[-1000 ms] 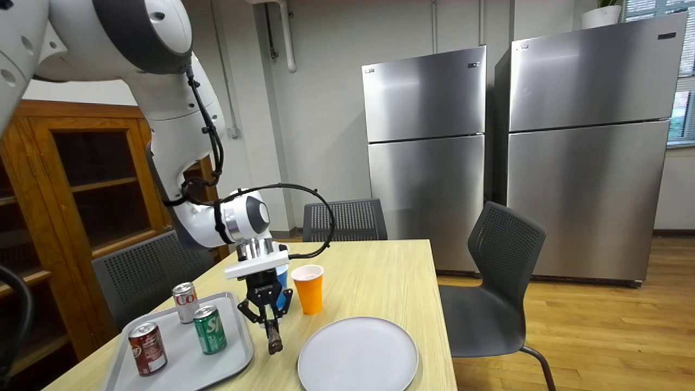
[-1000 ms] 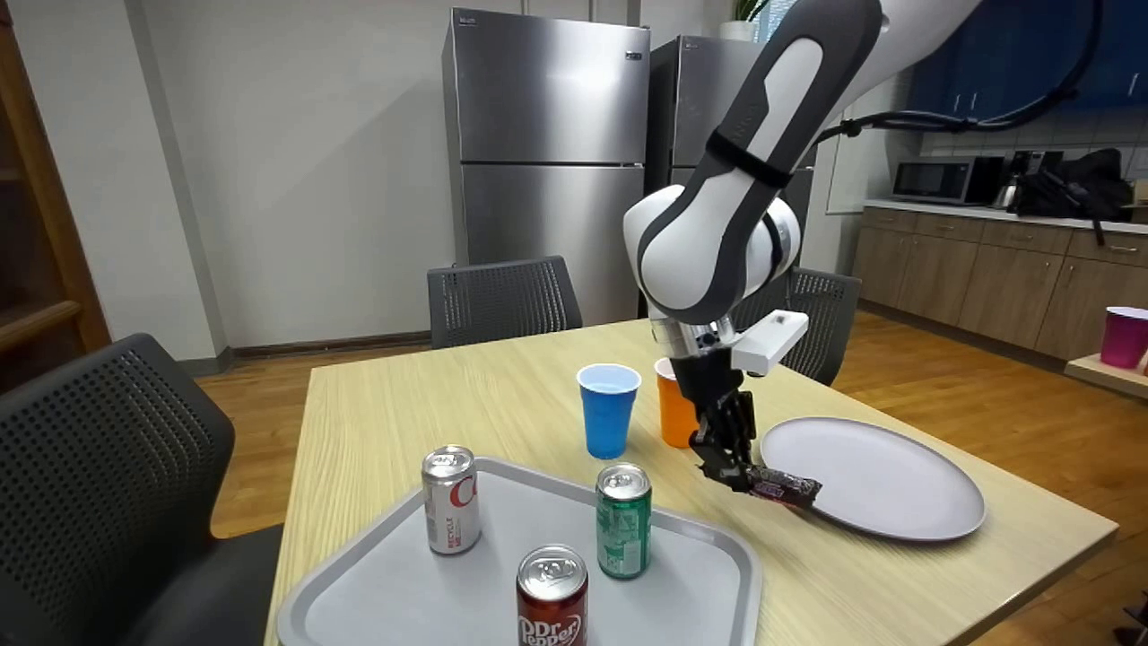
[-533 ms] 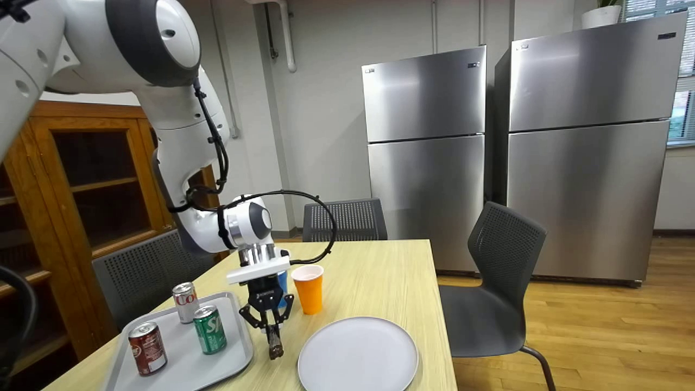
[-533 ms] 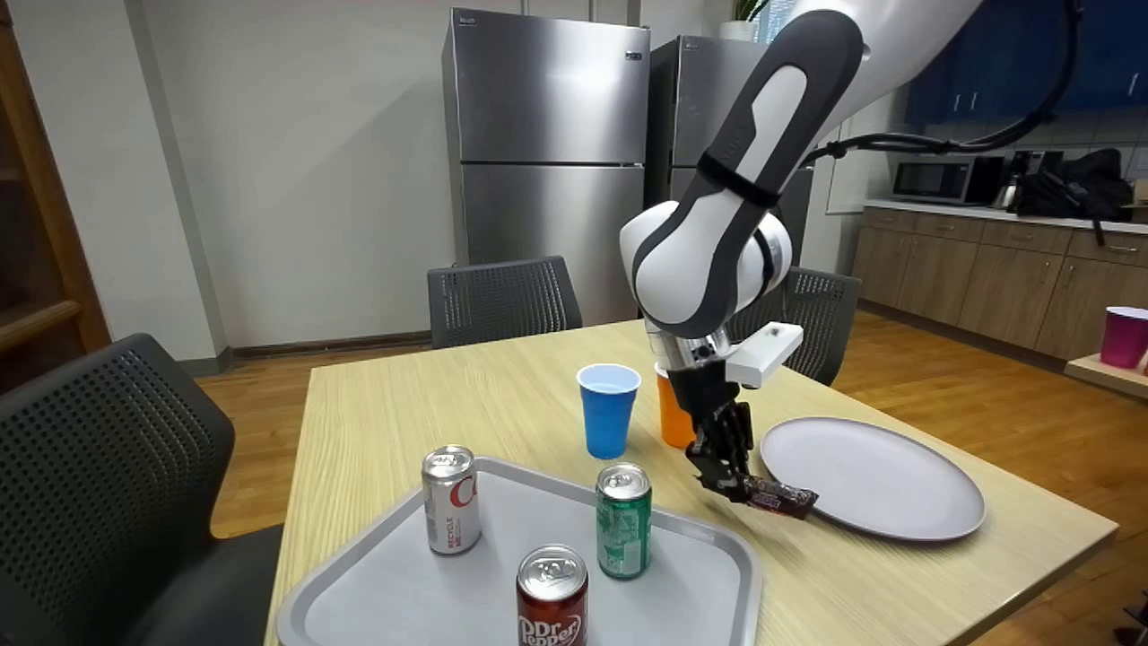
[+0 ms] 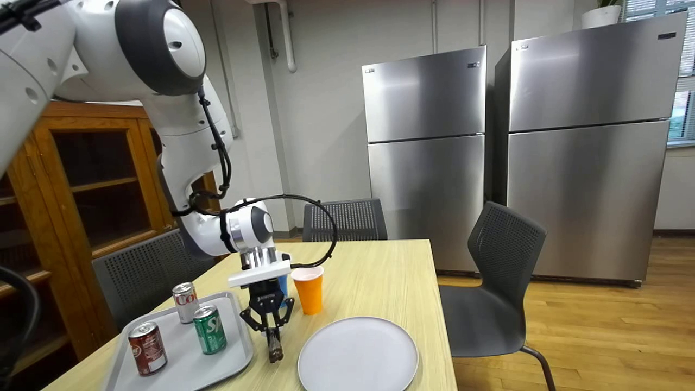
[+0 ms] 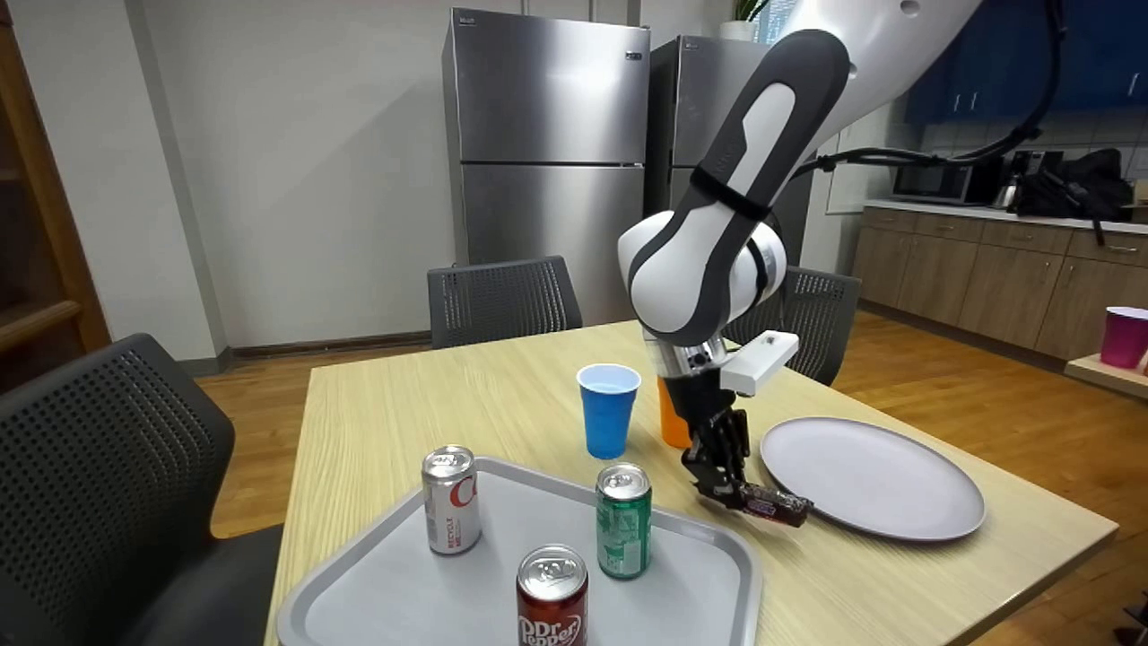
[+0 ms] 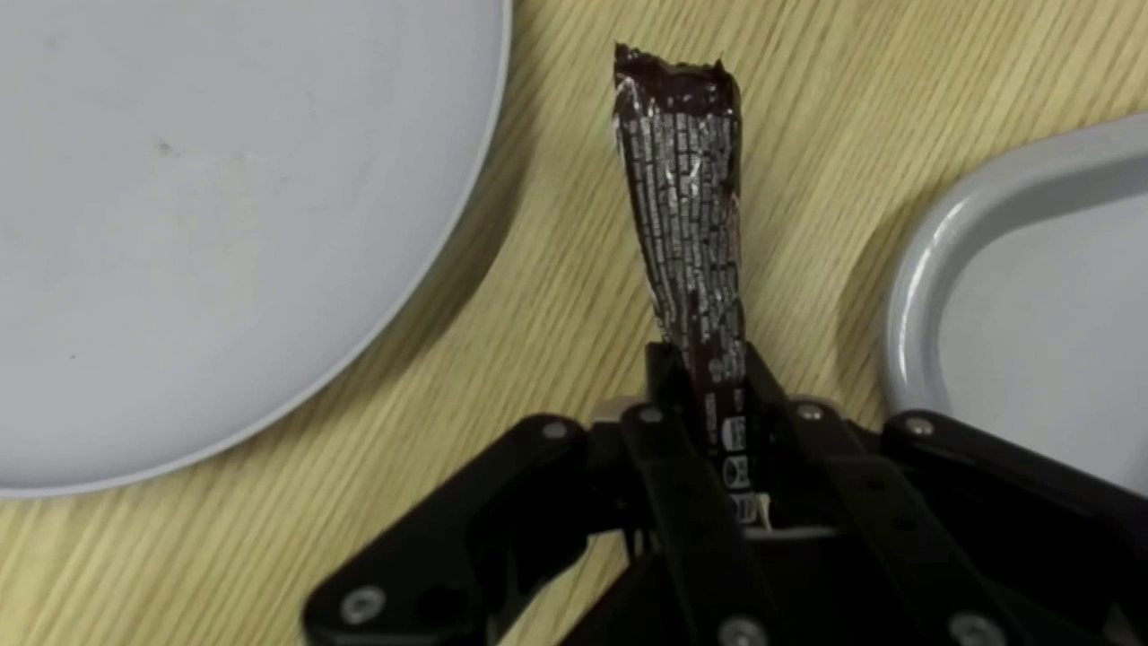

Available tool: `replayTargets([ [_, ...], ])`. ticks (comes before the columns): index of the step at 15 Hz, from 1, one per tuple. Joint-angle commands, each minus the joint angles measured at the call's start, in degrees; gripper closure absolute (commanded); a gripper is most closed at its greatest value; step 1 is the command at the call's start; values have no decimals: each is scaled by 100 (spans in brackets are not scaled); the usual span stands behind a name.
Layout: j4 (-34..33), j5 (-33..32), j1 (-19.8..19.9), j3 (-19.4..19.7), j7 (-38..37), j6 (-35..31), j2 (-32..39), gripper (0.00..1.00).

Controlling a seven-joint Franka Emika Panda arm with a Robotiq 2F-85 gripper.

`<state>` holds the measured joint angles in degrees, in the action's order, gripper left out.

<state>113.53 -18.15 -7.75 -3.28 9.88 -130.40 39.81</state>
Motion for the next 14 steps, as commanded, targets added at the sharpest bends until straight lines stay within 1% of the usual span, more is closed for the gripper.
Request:
replayTargets([
  [1,-202,104,-20,-19,-50,231,71,95],
  [3,-234,115,-25,-15,-50,264,92,95],
  [4,-248,122,-25,-15,-46,281,99,56],
  [5,-257,128,-24,-14,-47,294,103,56],
  [8,-245,142,-11,-14,-55,305,50,36],
  [12,-132,111,-6,-9,-44,273,-199,6],
  [13,-91,100,-12,-5,-51,280,-293,1],
  [14,-64,111,-6,-15,-42,289,-373,0],
])
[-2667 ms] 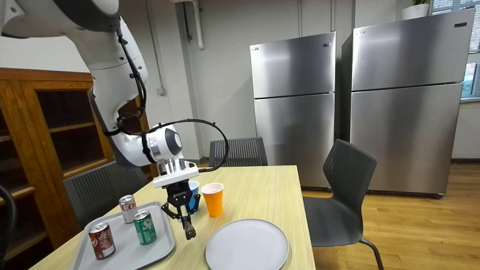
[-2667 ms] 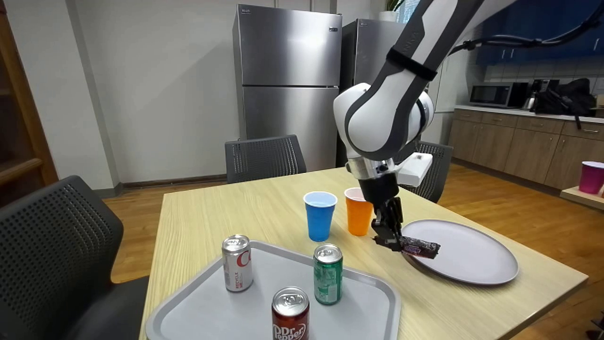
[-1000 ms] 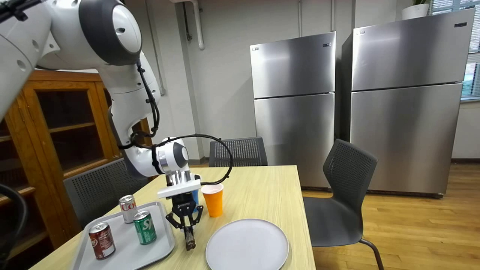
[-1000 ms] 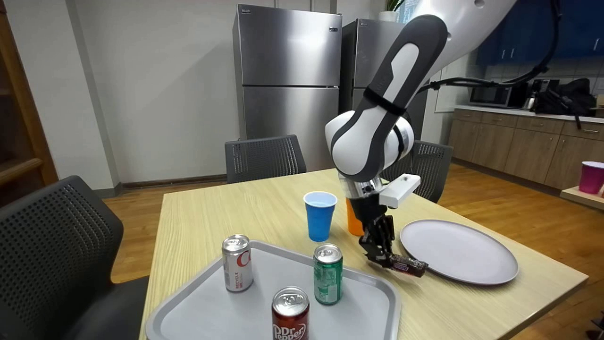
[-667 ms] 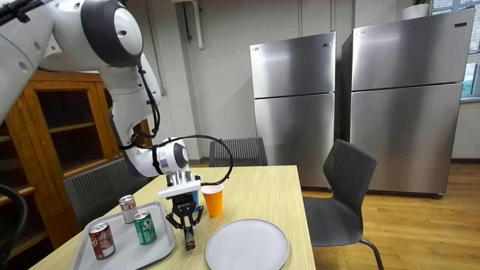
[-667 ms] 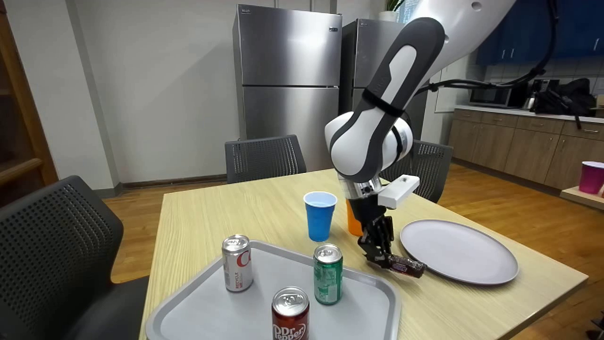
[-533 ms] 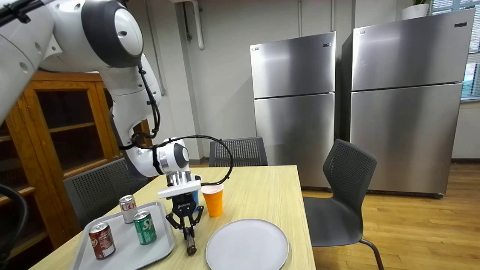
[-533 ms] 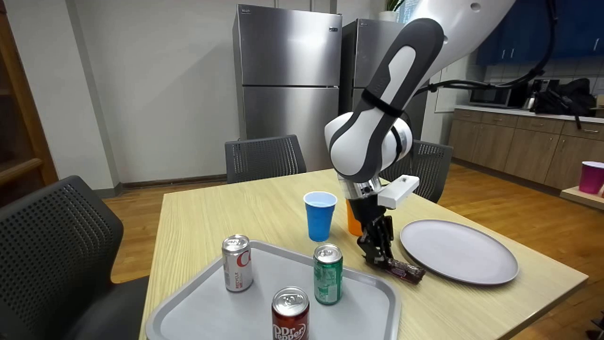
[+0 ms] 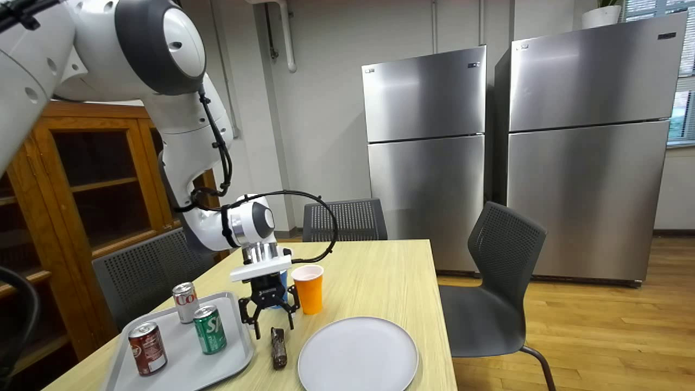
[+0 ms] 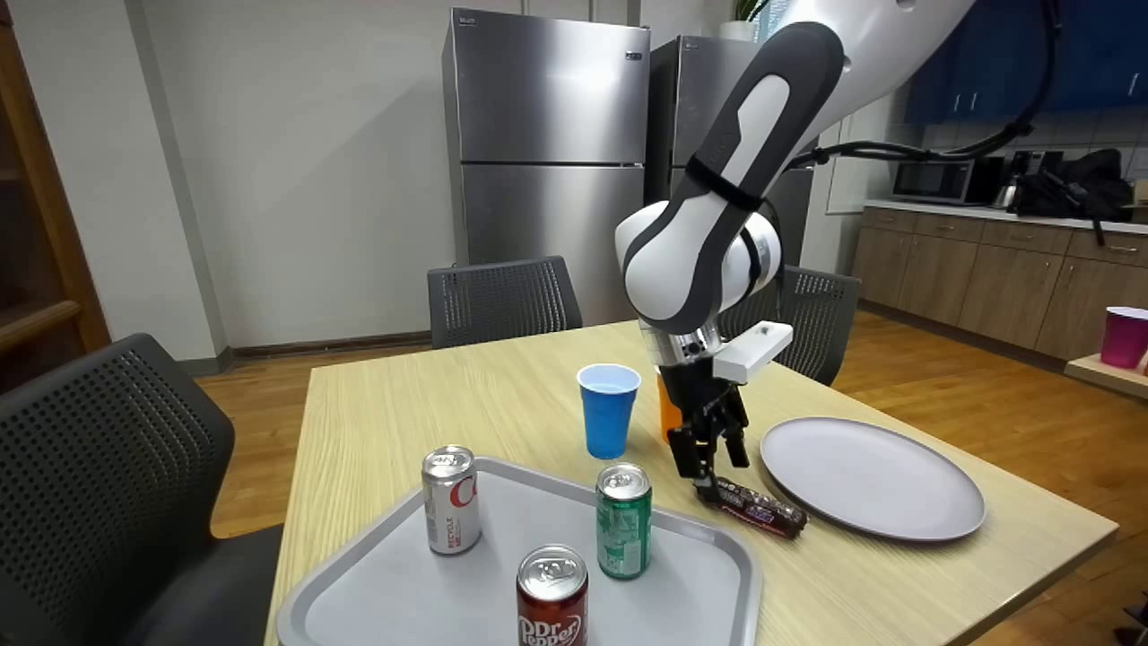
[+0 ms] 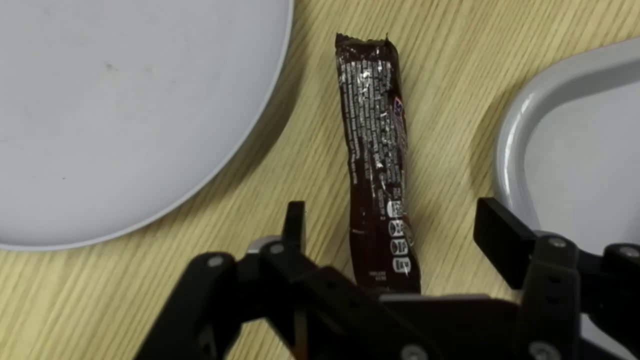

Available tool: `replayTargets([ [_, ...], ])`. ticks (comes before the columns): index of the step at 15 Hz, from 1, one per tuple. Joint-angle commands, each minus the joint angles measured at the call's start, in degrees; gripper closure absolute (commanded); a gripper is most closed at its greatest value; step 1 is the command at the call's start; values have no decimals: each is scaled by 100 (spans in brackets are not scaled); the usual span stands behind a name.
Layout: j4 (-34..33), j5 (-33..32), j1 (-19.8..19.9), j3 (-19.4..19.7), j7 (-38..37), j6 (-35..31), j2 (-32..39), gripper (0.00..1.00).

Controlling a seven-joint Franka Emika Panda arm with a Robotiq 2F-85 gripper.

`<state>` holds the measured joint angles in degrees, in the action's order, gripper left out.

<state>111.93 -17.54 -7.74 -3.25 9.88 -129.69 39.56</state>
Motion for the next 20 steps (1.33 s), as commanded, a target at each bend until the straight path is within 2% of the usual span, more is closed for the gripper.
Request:
replayTargets([
  [1,142,100,17,-51,-20,245,-471,0],
  [13,676,443,-57,-317,-110,454,-1761,0],
  [20,937,544,-345,-582,-323,576,-2311,0],
])
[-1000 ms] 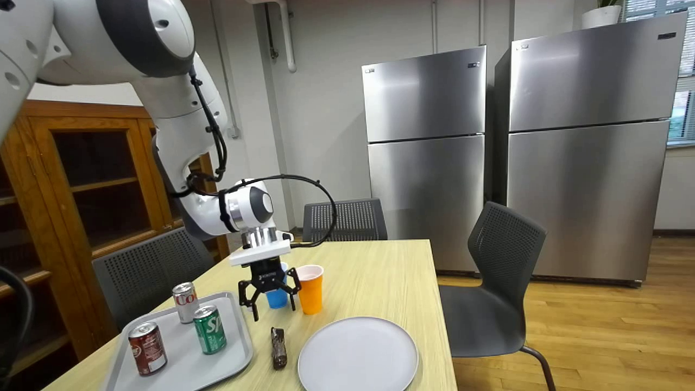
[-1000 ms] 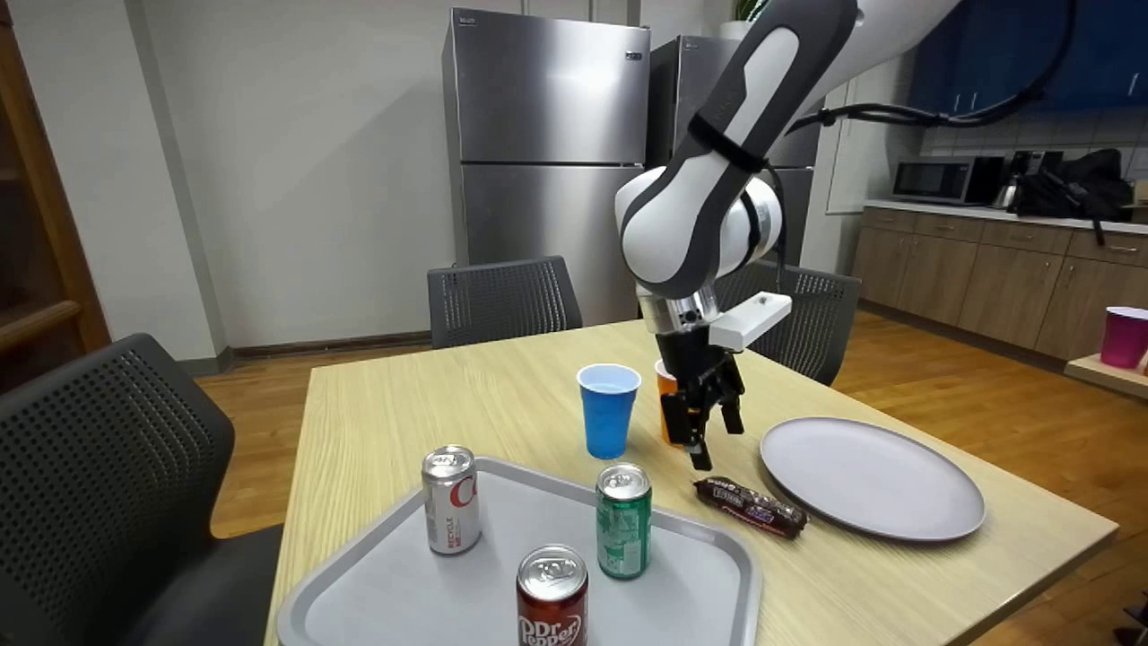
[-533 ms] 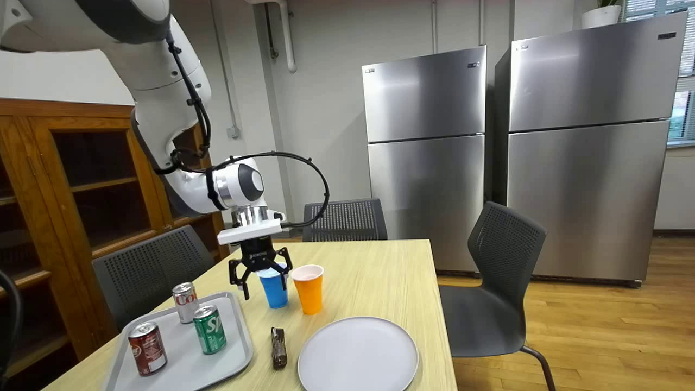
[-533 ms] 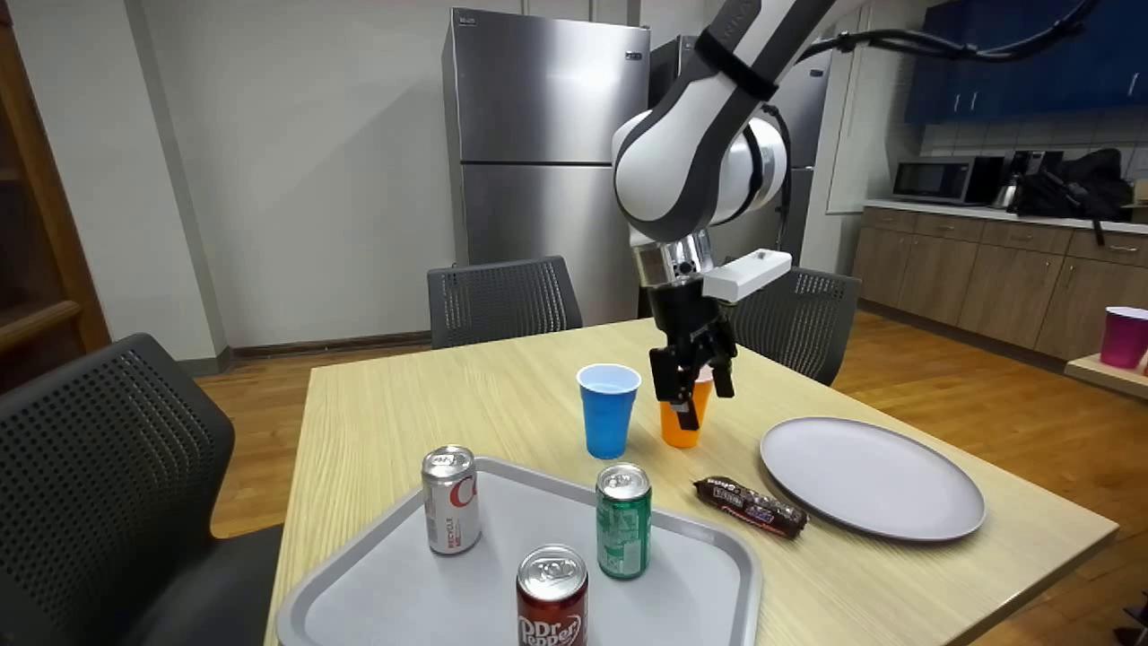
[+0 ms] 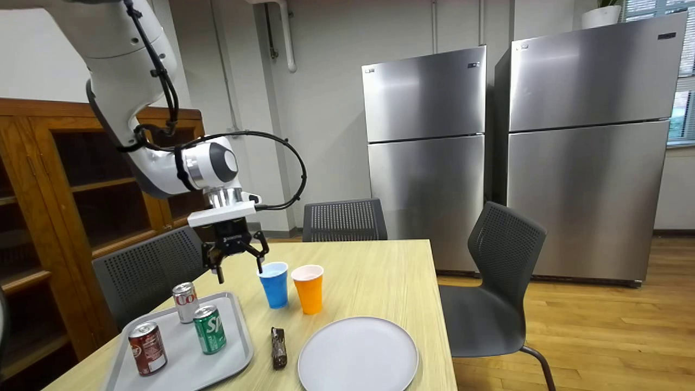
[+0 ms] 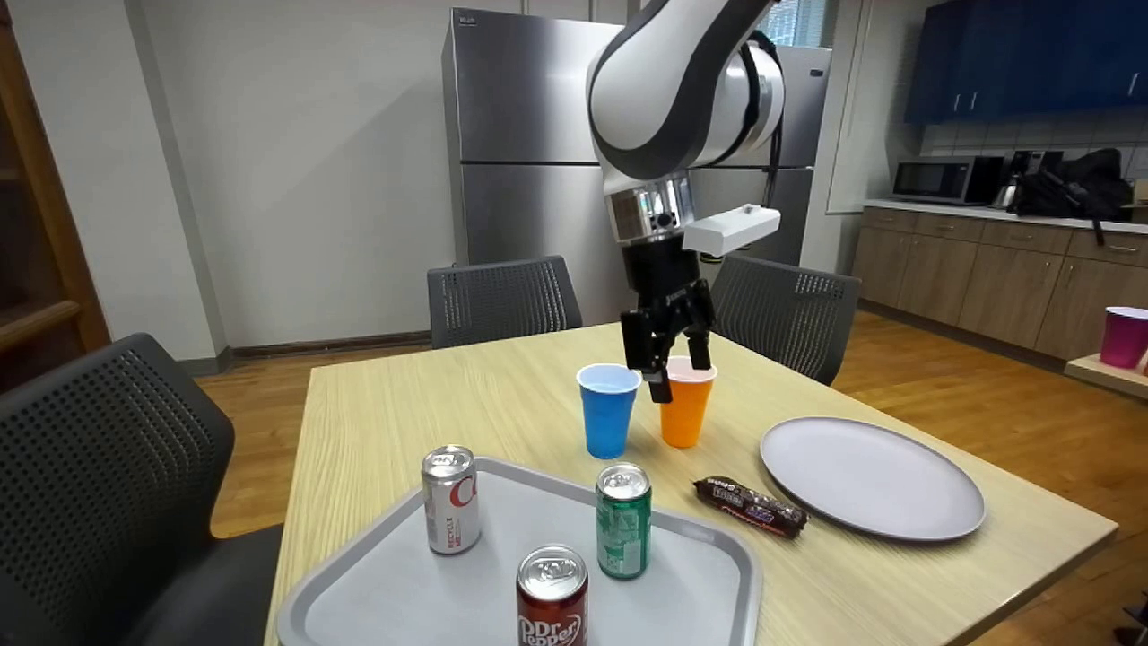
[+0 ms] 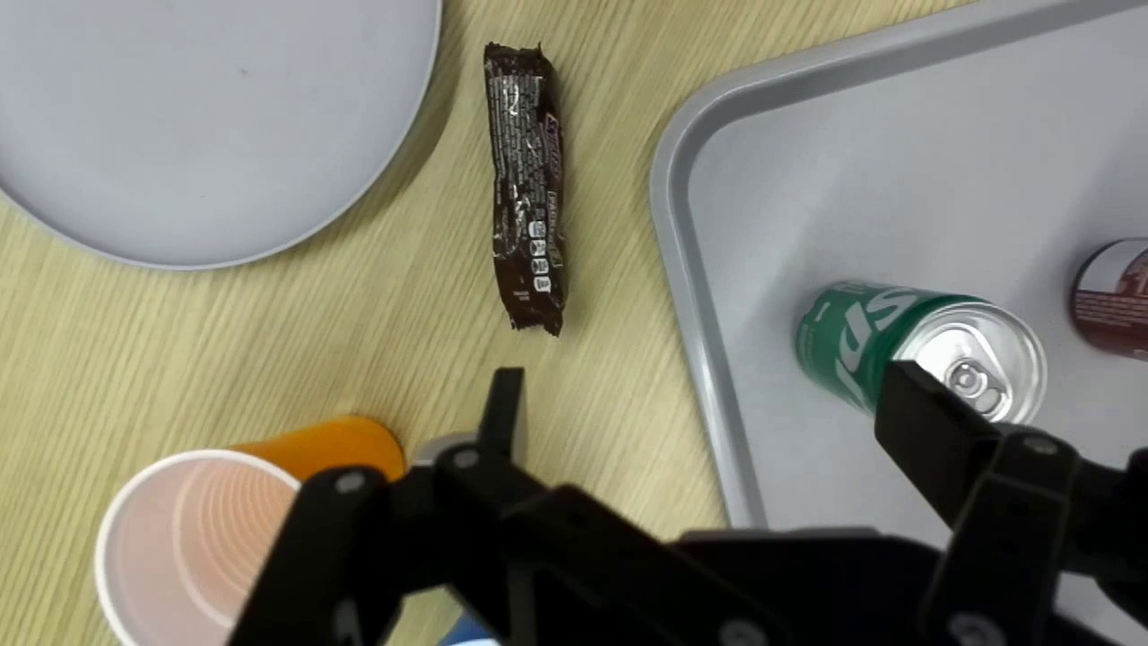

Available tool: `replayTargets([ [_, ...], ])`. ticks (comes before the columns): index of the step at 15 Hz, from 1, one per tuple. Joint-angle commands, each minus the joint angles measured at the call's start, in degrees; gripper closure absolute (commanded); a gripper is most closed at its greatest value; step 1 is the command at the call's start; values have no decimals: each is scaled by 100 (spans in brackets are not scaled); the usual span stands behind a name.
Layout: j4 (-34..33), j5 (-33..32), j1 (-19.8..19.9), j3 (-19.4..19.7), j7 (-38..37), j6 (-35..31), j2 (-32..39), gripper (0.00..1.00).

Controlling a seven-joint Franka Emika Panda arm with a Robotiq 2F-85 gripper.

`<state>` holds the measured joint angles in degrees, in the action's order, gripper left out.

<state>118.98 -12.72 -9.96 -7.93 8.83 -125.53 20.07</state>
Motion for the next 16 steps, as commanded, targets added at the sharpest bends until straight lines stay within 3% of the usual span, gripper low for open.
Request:
replayTargets([
  [1,249,57,-177,-152,-272,163,-394,0],
  [7,299,80,-424,-290,-669,0,-326,0],
  [16,318,282,-476,-312,-860,-419,17,0],
])
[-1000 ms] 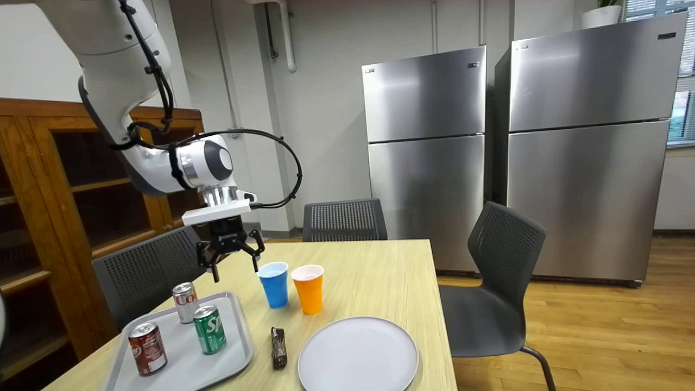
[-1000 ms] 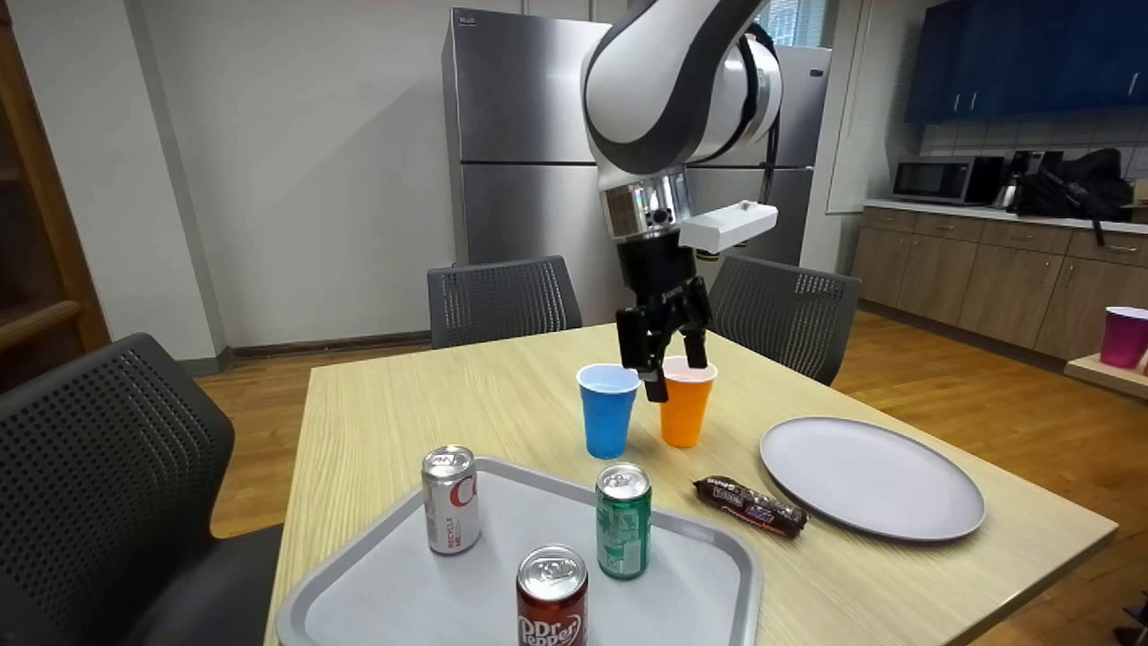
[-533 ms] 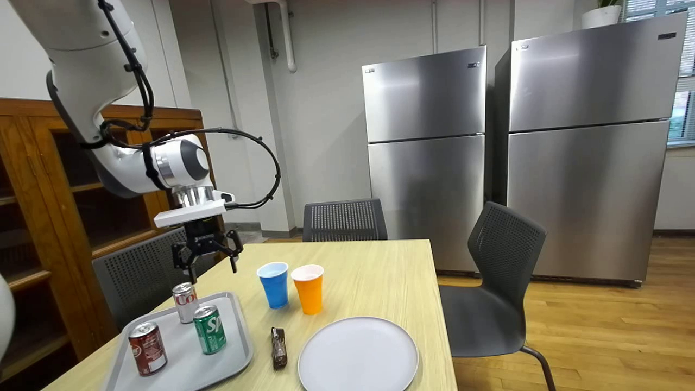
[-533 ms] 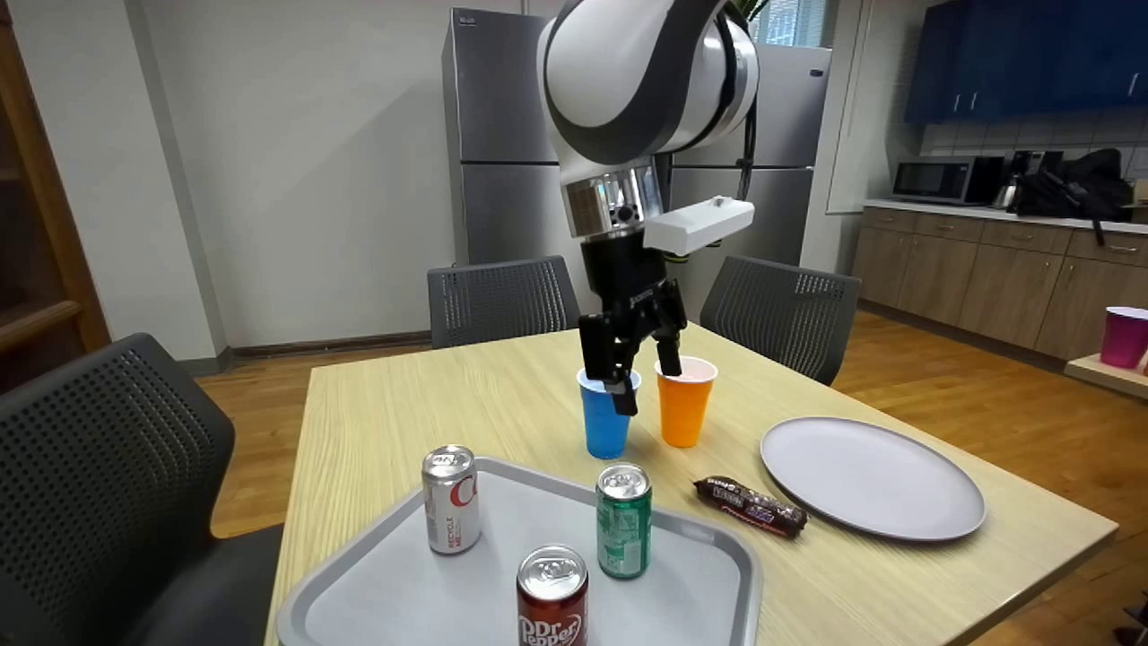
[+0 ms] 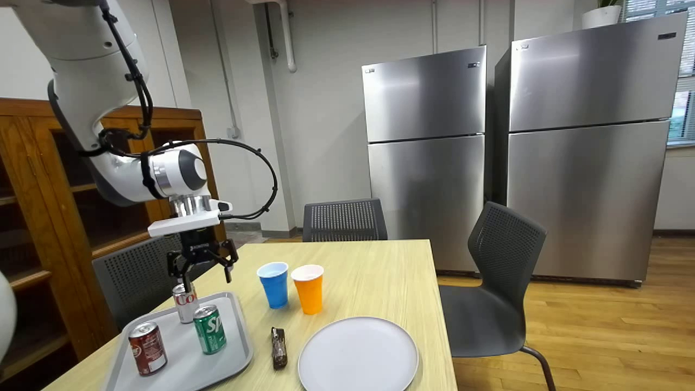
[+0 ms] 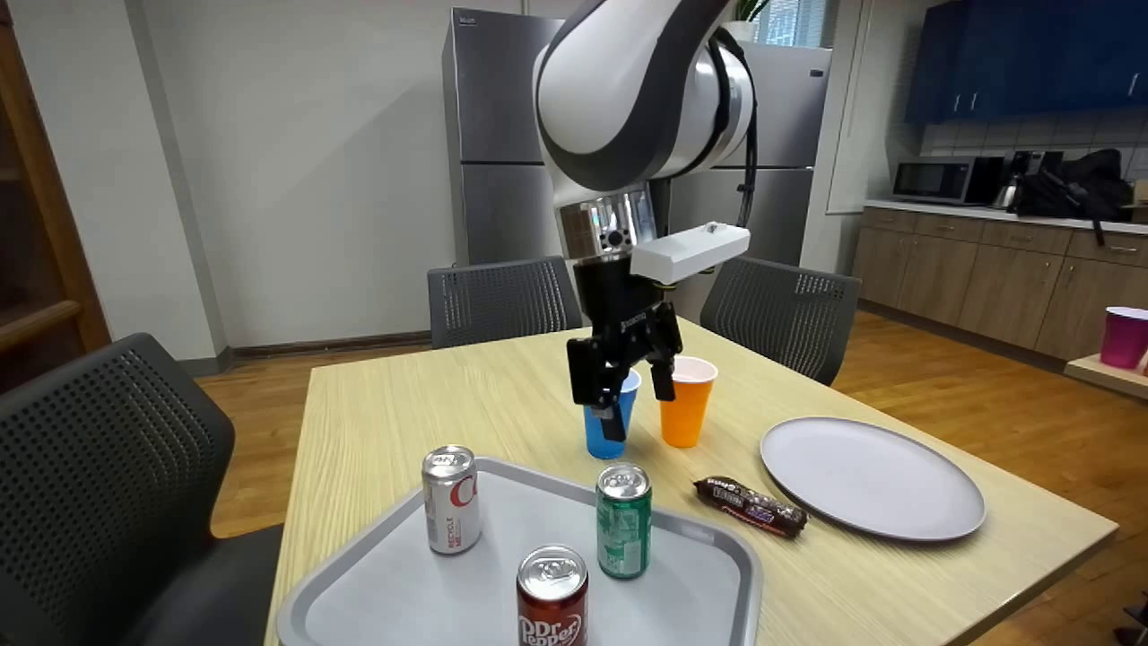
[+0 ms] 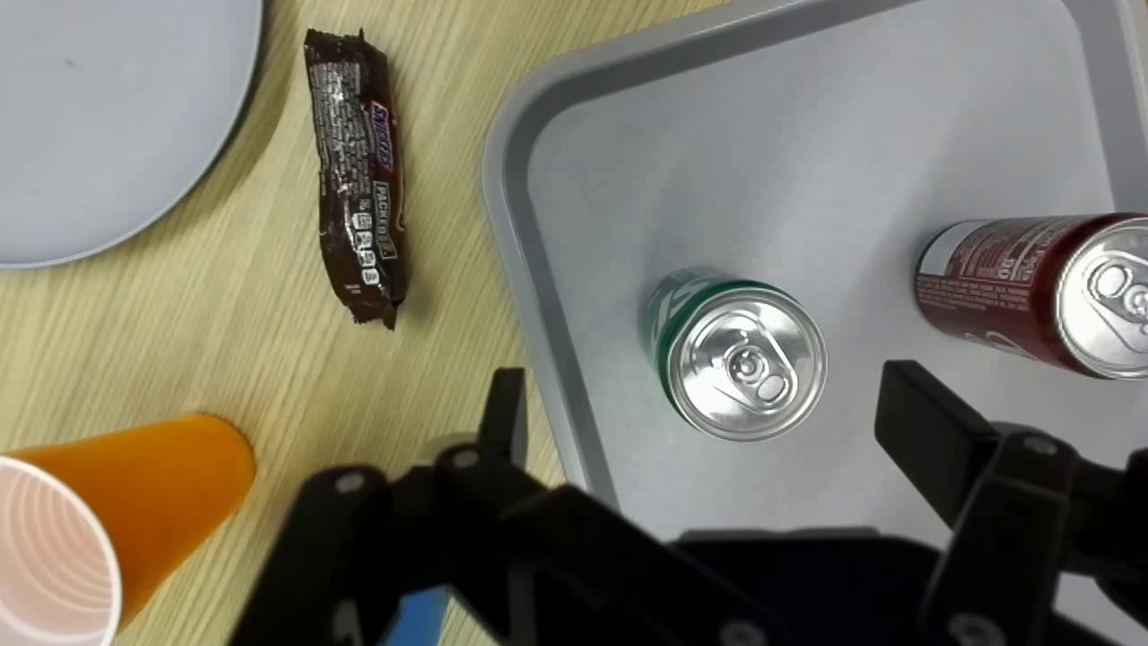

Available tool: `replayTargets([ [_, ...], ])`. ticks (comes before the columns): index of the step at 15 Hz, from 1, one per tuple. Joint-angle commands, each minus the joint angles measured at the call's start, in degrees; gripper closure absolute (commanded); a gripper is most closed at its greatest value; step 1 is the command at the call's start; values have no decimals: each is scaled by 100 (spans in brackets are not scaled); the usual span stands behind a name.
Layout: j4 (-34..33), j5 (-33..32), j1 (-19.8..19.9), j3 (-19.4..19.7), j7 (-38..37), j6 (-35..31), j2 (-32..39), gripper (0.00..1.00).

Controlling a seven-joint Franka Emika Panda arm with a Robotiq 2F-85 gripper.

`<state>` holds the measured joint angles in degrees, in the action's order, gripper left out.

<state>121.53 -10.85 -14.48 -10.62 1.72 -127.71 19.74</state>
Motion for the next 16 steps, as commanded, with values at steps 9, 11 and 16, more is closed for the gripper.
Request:
replayTargets([
  [9,110,136,-114,-68,-109,-427,408,0],
  [11,95,108,-140,-42,-178,-460,492,0],
  [16,30,101,-175,-6,-345,-588,726,0],
])
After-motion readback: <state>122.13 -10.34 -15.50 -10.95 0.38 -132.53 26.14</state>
